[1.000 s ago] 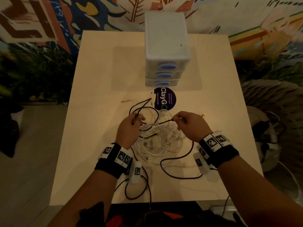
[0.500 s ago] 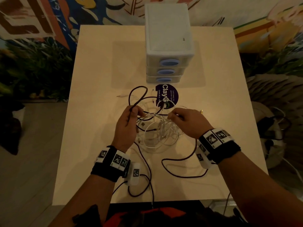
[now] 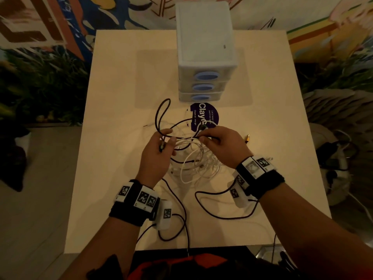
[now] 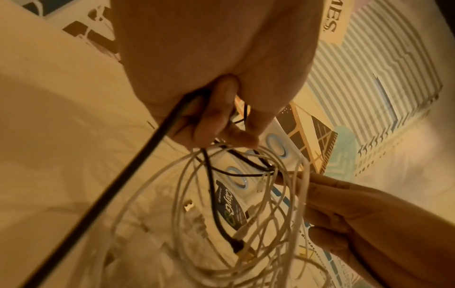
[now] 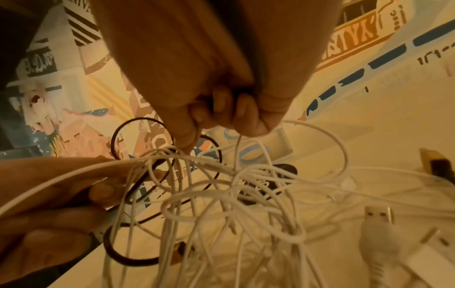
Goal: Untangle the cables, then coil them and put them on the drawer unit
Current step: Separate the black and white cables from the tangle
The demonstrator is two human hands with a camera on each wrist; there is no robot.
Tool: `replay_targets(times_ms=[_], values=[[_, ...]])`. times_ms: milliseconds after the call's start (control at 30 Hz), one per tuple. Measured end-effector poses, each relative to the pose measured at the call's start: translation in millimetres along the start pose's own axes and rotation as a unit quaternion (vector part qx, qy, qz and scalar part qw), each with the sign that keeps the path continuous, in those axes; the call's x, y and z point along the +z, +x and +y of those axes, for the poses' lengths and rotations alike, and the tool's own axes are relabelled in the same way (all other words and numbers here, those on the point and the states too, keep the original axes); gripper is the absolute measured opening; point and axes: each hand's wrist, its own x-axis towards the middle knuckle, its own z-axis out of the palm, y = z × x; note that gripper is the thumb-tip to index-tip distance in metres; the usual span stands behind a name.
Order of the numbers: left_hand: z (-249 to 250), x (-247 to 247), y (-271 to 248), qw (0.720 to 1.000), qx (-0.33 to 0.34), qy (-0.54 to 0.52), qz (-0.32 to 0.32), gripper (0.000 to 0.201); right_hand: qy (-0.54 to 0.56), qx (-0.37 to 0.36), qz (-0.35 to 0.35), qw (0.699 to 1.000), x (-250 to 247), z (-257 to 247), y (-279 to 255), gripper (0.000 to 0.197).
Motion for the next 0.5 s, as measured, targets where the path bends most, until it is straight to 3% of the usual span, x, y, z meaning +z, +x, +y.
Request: replay_targets(times_ms=[200,500], values=[[5.1,3.9,7.2,0.996,-0.040,0.012,-0.084,0.017,0.027,-0.024,0.077,0.996,8.4,9.0,-5.6,0.018],[15.5,12.1,1.5,0.995,-0.033,-0.061,-0.078,0.008,0.099,-0.013,0.081,0.992,10.8,16.3,-6.3,0.019]])
